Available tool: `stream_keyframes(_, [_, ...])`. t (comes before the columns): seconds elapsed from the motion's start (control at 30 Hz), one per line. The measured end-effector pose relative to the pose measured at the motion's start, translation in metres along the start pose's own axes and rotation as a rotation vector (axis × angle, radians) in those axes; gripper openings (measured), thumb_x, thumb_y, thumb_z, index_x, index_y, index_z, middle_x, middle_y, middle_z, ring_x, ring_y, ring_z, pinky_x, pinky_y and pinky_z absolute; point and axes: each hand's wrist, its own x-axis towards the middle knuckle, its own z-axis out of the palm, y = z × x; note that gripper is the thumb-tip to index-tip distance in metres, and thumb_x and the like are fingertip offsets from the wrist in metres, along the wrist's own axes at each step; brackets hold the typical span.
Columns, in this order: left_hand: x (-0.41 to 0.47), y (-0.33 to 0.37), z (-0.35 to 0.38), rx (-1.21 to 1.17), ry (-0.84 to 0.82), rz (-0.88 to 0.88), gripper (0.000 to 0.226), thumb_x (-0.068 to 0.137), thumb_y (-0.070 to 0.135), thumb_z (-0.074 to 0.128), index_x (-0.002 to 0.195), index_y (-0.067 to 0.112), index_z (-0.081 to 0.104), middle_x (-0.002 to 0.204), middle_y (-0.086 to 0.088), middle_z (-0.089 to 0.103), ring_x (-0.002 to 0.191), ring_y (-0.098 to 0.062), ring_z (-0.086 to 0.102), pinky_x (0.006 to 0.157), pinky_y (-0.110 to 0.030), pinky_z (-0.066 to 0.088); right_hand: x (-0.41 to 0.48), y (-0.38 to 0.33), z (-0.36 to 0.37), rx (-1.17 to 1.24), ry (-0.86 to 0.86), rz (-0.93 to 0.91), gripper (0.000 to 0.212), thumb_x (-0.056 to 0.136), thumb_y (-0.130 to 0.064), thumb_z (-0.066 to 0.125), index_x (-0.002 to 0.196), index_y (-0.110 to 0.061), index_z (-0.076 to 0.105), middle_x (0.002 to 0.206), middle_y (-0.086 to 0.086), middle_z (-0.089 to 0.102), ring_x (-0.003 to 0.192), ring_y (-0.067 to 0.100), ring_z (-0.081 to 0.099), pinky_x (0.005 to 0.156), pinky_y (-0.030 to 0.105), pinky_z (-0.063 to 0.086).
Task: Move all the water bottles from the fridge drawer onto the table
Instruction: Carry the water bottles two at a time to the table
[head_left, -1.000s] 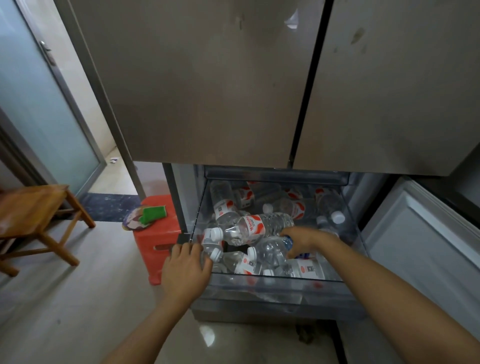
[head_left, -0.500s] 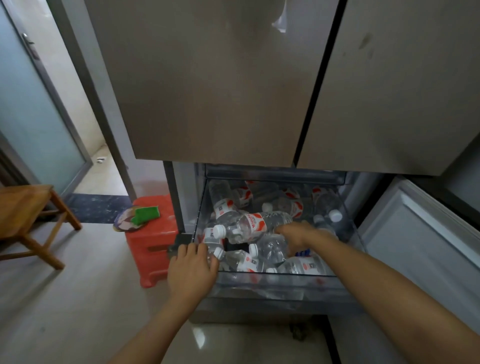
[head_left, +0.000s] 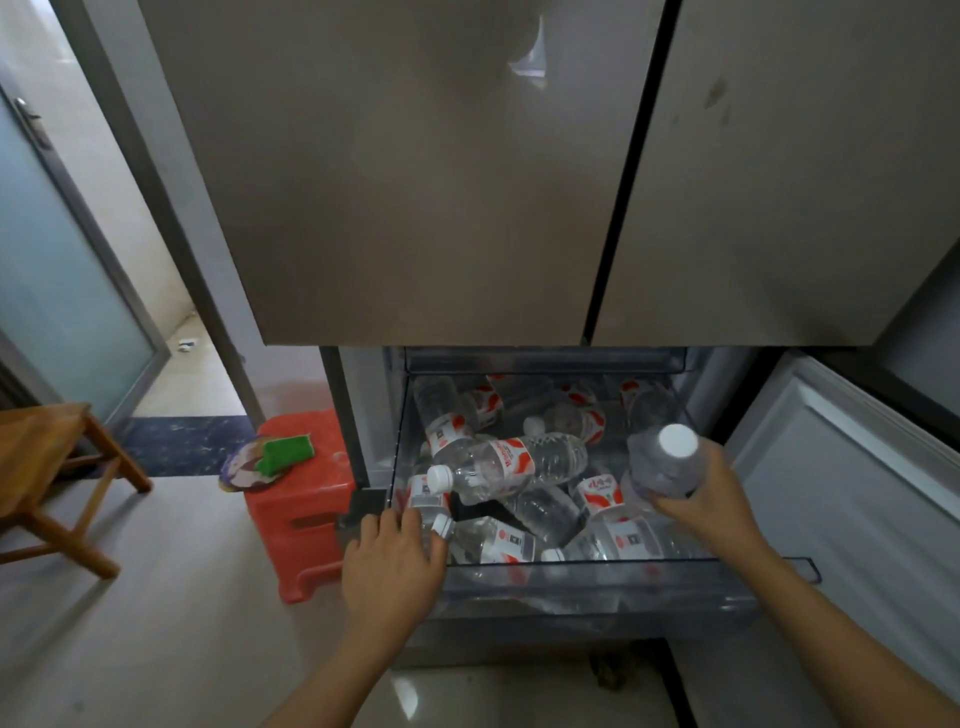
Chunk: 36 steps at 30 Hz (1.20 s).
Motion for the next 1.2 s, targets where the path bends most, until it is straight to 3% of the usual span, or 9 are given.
stream_keyframes(0.1, [0.0,0.0,-0.001,0.019,-0.03,-0.006,0.039,0.073,0.036,0.036,0.068,0.01,0.064,0.063,-0.009,0.061,0.059,-0.03,0.057,0.048,-0.032,0.046,-0.01,0.016,0.0,0.214,0.189,0.193,0.106,0.038,-0.056,0.086,0.122,-0.003,0.047,0.116,0.014,0.059,0.105,0.027,0.059,0.087,0.029,0.053])
stream_keyframes(0.23, [-0.002,0.001,-0.004,0.042,-0.071,-0.001,0.038,0.071,0.037,0.036,0.067,0.013,0.065,0.064,-0.007,0.062,0.061,-0.029,0.058,0.052,-0.033,0.045,-0.014,0.009,-0.002,0.306,0.305,0.253,0.083,0.064,-0.008,0.082,0.131,0.001,0.035,0.13,0.02,0.048,0.119,0.034,0.049,0.097,0.043,0.043])
stream_keyframes(0.37, [-0.001,0.008,-0.01,-0.113,-0.002,-0.007,0.036,0.075,0.034,0.042,0.078,0.009,0.067,0.076,-0.011,0.065,0.072,-0.033,0.06,0.06,-0.039,0.047,-0.016,0.006,-0.002,0.291,0.3,0.272,0.079,0.069,-0.005,0.079,0.133,-0.001,0.032,0.133,0.02,0.046,0.121,0.035,0.047,0.098,0.041,0.04])
stream_keyframes(0.47, [0.016,0.031,-0.02,-0.489,-0.018,-0.219,0.033,0.085,0.023,0.059,0.111,0.003,0.059,0.11,-0.017,0.058,0.103,-0.032,0.051,0.08,-0.038,0.041,-0.016,0.006,-0.003,0.28,0.29,0.283,0.082,0.069,-0.009,0.079,0.135,-0.005,0.031,0.134,0.018,0.046,0.122,0.034,0.046,0.101,0.044,0.04])
stream_keyframes(0.6, [0.062,0.048,-0.003,-0.919,-0.266,-0.61,0.068,0.08,0.029,0.067,0.134,0.006,0.034,0.135,-0.019,0.041,0.119,-0.035,0.045,0.096,-0.044,0.043,-0.016,0.003,-0.003,0.302,0.303,0.295,0.083,0.069,-0.009,0.079,0.137,-0.006,0.03,0.135,0.017,0.046,0.123,0.034,0.046,0.1,0.041,0.039])
stream_keyframes(0.7, [0.078,0.054,0.01,-1.04,-0.379,-0.769,0.071,0.076,0.027,0.072,0.132,0.009,0.031,0.129,-0.018,0.046,0.11,-0.036,0.052,0.092,-0.05,0.048,-0.016,0.001,-0.003,0.293,0.304,0.29,0.082,0.07,-0.01,0.079,0.136,-0.004,0.031,0.133,0.018,0.048,0.12,0.034,0.048,0.095,0.036,0.04])
stream_keyframes(0.83, [0.085,0.059,0.016,-1.231,-0.312,-0.916,0.061,0.078,0.012,0.071,0.128,0.003,0.038,0.113,-0.015,0.052,0.092,-0.029,0.055,0.079,-0.038,0.05,-0.015,0.002,-0.003,0.291,0.315,0.285,0.081,0.069,-0.012,0.08,0.134,-0.005,0.033,0.131,0.017,0.05,0.118,0.033,0.05,0.09,0.032,0.04])
stream_keyframes(1.03, [0.082,0.046,0.023,-1.655,-0.3,-1.183,0.063,0.07,0.009,0.077,0.126,0.004,0.048,0.121,-0.017,0.056,0.087,-0.026,0.059,0.065,-0.03,0.052,-0.016,0.002,-0.002,0.287,0.308,0.271,0.08,0.069,-0.012,0.079,0.134,-0.006,0.033,0.13,0.015,0.05,0.118,0.032,0.05,0.091,0.033,0.041])
stream_keyframes(1.2, [0.075,0.056,0.026,-1.656,-0.143,-1.139,0.051,0.072,0.016,0.077,0.117,0.006,0.056,0.11,-0.012,0.062,0.096,-0.025,0.06,0.086,-0.032,0.049,-0.016,0.002,-0.002,0.289,0.304,0.272,0.08,0.069,-0.013,0.079,0.134,-0.007,0.033,0.131,0.015,0.05,0.118,0.031,0.05,0.092,0.036,0.042])
